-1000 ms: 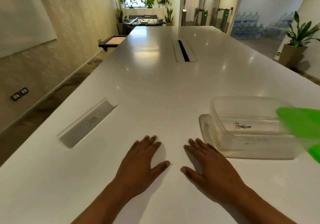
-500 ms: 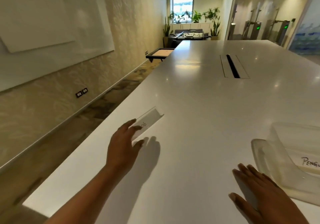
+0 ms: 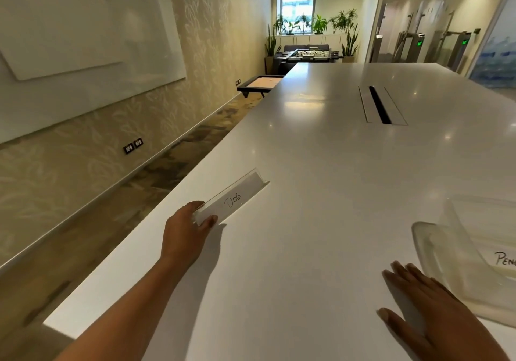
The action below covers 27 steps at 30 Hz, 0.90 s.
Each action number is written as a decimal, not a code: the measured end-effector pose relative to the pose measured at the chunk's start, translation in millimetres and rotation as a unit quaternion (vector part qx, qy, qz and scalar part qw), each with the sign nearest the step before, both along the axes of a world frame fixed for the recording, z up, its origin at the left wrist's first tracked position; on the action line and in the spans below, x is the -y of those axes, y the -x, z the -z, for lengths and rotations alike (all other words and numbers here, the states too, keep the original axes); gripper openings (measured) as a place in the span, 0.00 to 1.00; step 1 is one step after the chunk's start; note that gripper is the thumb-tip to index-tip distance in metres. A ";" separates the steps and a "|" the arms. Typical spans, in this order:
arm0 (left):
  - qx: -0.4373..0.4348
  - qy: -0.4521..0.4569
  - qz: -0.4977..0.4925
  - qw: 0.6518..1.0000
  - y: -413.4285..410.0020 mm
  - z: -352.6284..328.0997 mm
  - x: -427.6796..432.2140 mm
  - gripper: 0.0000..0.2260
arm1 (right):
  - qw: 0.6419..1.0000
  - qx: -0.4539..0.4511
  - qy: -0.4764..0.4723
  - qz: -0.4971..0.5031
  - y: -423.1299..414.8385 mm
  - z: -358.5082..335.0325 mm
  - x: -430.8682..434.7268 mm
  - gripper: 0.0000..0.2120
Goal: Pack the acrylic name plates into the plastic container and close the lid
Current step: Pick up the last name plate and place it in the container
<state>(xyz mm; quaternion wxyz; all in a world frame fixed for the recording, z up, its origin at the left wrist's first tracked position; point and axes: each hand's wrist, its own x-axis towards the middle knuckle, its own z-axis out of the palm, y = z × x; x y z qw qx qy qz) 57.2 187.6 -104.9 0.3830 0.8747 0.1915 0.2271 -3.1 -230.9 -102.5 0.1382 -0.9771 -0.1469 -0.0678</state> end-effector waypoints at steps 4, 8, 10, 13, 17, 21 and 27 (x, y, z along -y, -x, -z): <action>-0.003 0.001 -0.005 1.000 -2.7 -1.6 -1.1 0.20 | 1.000 -0.016 -0.007 0.006 1.4 -6.1 -2.5 0.48; 0.015 0.019 -0.014 1.000 1.2 -5.9 1.6 0.19 | 0.999 -0.039 0.005 -0.005 1.5 -7.6 -1.4 0.51; 0.023 0.026 -0.009 0.999 5.7 -9.3 5.5 0.18 | 0.999 -0.035 -0.002 -0.004 2.9 -7.0 -1.4 0.50; 0.029 0.037 0.017 0.999 13.3 -17.4 13.4 0.17 | 1.000 -0.026 -0.006 -0.004 3.5 -4.5 0.1 0.46; 0.010 0.073 0.072 0.995 23.5 -30.3 22.7 0.17 | 0.999 -0.020 -0.034 -0.009 4.6 -2.1 2.7 0.36; -0.006 0.112 0.133 0.985 41.2 -39.2 38.2 0.14 | 0.994 -0.035 -0.101 -0.018 8.7 -12.1 5.5 0.34; 0.003 0.164 0.238 0.957 70.4 -52.9 66.2 0.16 | 0.955 -0.073 -0.287 -0.004 23.1 -25.1 11.3 0.31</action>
